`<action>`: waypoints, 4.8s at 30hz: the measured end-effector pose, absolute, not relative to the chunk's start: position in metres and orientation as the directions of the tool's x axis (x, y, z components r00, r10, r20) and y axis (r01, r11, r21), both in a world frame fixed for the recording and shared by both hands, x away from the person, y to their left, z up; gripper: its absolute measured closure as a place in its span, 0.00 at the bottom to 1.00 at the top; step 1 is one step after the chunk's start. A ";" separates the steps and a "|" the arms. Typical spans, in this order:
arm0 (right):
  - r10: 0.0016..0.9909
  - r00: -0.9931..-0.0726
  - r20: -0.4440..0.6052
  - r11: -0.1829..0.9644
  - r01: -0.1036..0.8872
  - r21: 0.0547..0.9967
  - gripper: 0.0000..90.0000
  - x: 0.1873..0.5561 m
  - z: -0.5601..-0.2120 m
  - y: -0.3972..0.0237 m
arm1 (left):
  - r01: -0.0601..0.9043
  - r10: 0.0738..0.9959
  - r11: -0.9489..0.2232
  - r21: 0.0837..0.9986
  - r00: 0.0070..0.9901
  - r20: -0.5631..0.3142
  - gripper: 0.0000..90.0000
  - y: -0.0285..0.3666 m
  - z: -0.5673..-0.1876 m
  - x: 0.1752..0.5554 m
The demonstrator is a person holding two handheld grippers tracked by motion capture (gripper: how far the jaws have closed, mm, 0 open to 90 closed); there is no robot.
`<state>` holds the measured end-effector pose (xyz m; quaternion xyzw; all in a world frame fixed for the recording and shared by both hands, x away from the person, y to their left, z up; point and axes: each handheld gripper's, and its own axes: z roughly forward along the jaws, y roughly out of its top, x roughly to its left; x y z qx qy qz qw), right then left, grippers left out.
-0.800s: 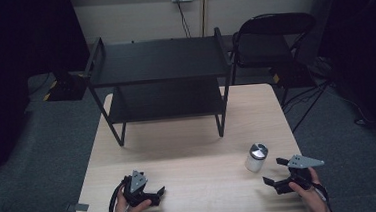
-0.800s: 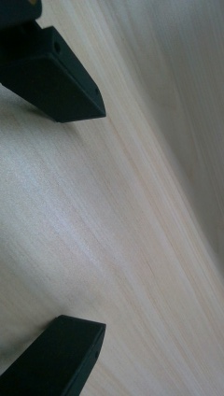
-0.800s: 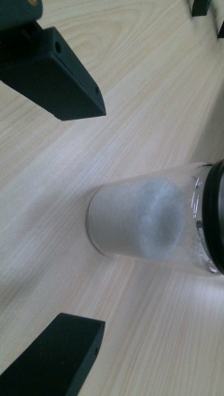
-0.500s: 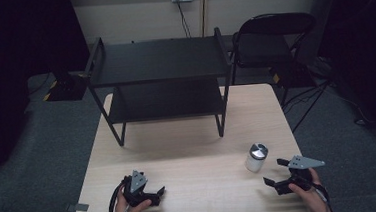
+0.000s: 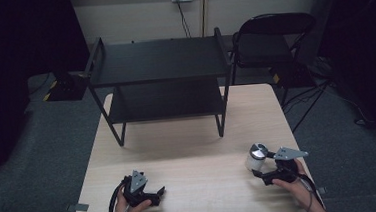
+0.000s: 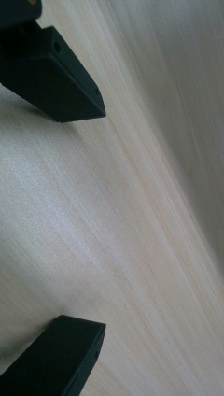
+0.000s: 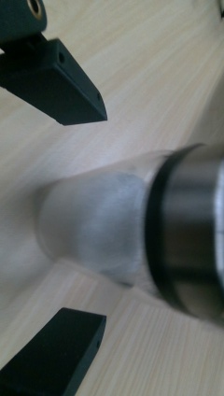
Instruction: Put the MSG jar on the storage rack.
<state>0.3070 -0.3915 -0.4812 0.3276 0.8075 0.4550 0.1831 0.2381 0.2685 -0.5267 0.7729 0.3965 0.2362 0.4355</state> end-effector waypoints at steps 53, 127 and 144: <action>0.535 -0.843 -0.050 0.492 0.263 0.830 0.34 0.367 -0.354 -0.267 | 0.408 0.819 -0.306 0.860 0.574 0.020 0.00 0.268 -0.527 0.238; 0.665 -0.746 -0.026 0.351 0.283 0.893 0.02 0.441 -0.344 -0.162 | 0.405 0.816 -0.316 0.858 0.577 0.028 0.00 0.269 -0.526 0.239; 0.613 -0.790 0.006 0.323 0.257 0.911 0.00 0.404 -0.371 -0.213 | 0.407 0.816 -0.314 0.858 0.577 0.025 0.00 0.269 -0.526 0.239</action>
